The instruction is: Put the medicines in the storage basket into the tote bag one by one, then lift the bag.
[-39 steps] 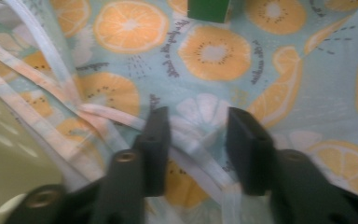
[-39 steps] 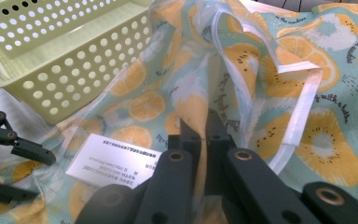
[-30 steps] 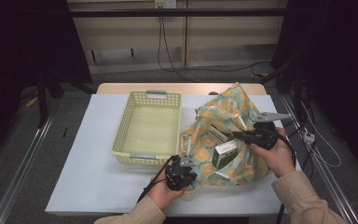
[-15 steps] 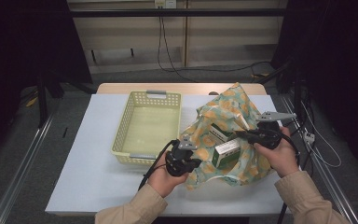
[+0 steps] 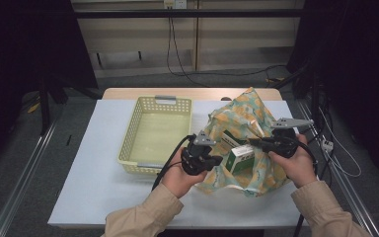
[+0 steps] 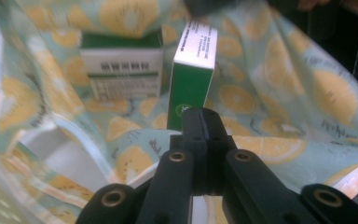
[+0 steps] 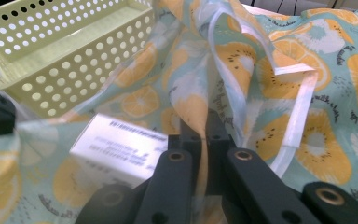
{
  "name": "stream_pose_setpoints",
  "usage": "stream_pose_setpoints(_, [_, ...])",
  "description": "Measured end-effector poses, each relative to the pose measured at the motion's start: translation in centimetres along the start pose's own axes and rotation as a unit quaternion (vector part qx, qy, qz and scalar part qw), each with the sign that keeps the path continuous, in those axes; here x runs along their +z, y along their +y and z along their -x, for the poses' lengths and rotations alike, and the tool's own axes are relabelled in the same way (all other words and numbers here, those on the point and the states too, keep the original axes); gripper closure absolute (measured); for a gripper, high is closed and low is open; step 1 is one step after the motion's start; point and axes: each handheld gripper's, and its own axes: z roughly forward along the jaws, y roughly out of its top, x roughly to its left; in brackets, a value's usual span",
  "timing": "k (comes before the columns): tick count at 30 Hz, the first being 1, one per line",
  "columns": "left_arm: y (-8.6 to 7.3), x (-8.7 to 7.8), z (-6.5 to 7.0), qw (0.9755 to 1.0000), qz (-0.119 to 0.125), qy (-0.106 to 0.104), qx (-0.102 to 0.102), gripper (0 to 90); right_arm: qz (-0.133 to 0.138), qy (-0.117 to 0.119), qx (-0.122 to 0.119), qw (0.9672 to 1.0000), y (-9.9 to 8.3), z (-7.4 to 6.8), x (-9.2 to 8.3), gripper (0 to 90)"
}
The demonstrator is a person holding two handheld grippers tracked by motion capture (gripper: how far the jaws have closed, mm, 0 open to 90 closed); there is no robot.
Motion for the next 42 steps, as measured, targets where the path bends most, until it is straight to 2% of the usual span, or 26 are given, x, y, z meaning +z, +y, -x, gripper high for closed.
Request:
stream_pose_setpoints(3, [1.1, -0.5, 0.0, 1.0, 0.004, 0.004, 0.003, 90.0, 0.005, 0.001, 0.004, 1.0, 0.3, 0.0, -0.1, 90.0])
stream_pose_setpoints(7, [3.0, -1.6, -0.2, 0.9997, 0.012, 0.015, 0.012, 90.0, 0.011, 0.0, -0.004, 0.9999, 1.4, -0.1, -0.5, 90.0])
stream_pose_setpoints(12, [5.7, -3.5, -0.4, 0.9987, 0.027, 0.034, 0.025, 90.0, 0.02, -0.008, -0.018, 0.9996, 3.7, -0.2, -1.7, 90.0])
stream_pose_setpoints(15, [7.1, -4.6, -0.7, 0.9978, 0.04, 0.046, 0.027, 90.0, 0.029, -0.011, -0.029, 0.9991, 5.3, -0.4, -2.5, 90.0])
stream_pose_setpoints(17, [8.0, -5.3, -0.9, 0.9978, 0.04, 0.047, 0.025, 90.0, 0.034, -0.013, -0.033, 0.9988, 6.3, -0.5, -3.0, 90.0])
stream_pose_setpoints(21, [9.8, -6.5, -1.5, 0.9963, 0.05, 0.064, 0.026, 90.0, 0.042, -0.02, -0.039, 0.9982, 7.7, -0.7, -3.5, 90.0])
stream_pose_setpoints(23, [10.6, -6.9, -2.0, 0.9955, 0.047, 0.076, 0.03, 90.0, 0.045, -0.02, -0.039, 0.998, 8.2, -0.6, -3.7, 90.0])
stream_pose_setpoints(25, [11.5, -7.2, -2.4, 0.9952, 0.054, 0.078, 0.021, 90.0, 0.051, -0.026, -0.036, 0.9977, 8.8, -0.4, -4.0, 90.0])
stream_pose_setpoints(28, [12.7, -7.6, -2.9, 0.994, 0.059, 0.09, 0.021, 90.0, 0.062, -0.031, -0.026, 0.9973, 9.8, 0.2, -4.7, 90.0])
stream_pose_setpoints(34, [14.7, -7.8, -3.7, 0.9938, 0.061, 0.091, 0.017, 90.0, 0.068, -0.035, -0.025, 0.9968, 10.9, 0.8, -5.3, 90.0])
stream_pose_setpoints(39, [15.8, -8.1, -4.6, 0.9948, 0.064, 0.079, 0.001, 90.0, 0.071, -0.029, -0.019, 0.9969, 11.2, 1.2, -5.2, 90.0])
stream_pose_setpoints(42, [16.8, -8.8, -5.4, 0.9942, 0.075, 0.076, -0.009, 90.0, 0.074, -0.029, -0.018, 0.9967, 11.8, 1.3, -5.3, 90.0])
